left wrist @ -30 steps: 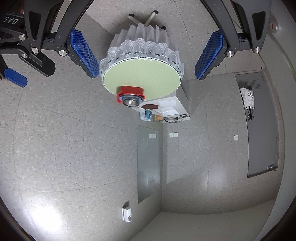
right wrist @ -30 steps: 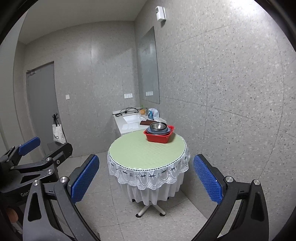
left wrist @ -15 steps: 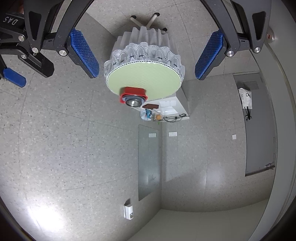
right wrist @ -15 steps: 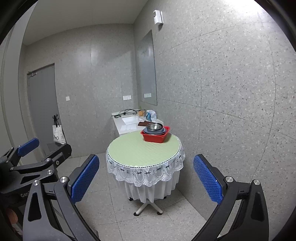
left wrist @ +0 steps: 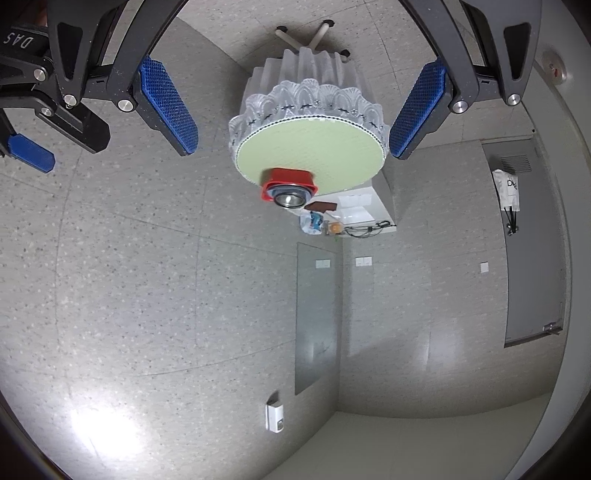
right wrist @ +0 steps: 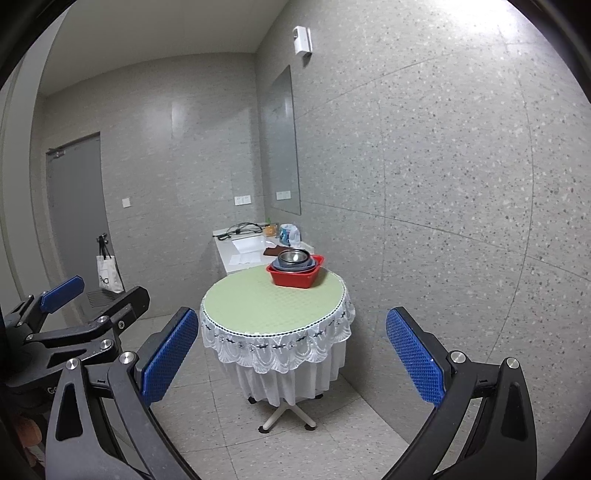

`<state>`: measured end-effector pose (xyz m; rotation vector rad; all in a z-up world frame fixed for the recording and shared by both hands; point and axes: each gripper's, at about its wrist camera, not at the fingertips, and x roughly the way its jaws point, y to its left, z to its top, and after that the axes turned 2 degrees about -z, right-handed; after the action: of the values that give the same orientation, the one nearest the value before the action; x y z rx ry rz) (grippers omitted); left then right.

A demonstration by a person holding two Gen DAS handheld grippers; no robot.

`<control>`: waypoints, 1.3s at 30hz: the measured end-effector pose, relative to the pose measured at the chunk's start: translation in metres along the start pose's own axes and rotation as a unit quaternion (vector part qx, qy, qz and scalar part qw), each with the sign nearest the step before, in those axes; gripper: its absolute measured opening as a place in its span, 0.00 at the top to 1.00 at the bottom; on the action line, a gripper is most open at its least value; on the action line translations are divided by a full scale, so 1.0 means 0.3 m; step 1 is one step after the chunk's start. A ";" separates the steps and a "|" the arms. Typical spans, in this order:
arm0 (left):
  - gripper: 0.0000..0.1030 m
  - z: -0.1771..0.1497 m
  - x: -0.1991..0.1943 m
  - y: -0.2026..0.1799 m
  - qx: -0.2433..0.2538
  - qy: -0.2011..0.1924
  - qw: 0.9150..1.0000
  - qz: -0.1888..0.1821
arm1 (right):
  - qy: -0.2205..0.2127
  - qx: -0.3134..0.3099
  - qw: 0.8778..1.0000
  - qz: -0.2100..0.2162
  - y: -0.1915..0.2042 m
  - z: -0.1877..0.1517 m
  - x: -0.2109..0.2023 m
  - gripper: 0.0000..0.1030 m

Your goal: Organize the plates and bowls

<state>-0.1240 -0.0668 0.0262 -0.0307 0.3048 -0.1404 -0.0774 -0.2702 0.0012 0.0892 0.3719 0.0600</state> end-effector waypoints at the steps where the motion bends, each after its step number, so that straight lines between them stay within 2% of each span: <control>1: 0.01 0.001 0.010 -0.005 0.001 0.001 1.000 -0.002 | 0.001 0.001 1.000 -0.002 -0.007 0.000 0.004 0.00; 19: 0.01 0.020 0.151 -0.028 0.009 0.003 1.000 -0.006 | 0.006 0.006 1.000 -0.013 -0.058 0.012 0.074 0.00; 39: 0.01 0.019 0.260 -0.045 0.005 0.001 1.000 0.003 | 0.006 0.004 1.000 -0.011 -0.028 0.028 0.150 0.00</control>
<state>-0.0504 -0.0913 0.0093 -0.0189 0.3063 -0.1366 -0.0321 -0.2757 -0.0080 0.0926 0.3855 0.0374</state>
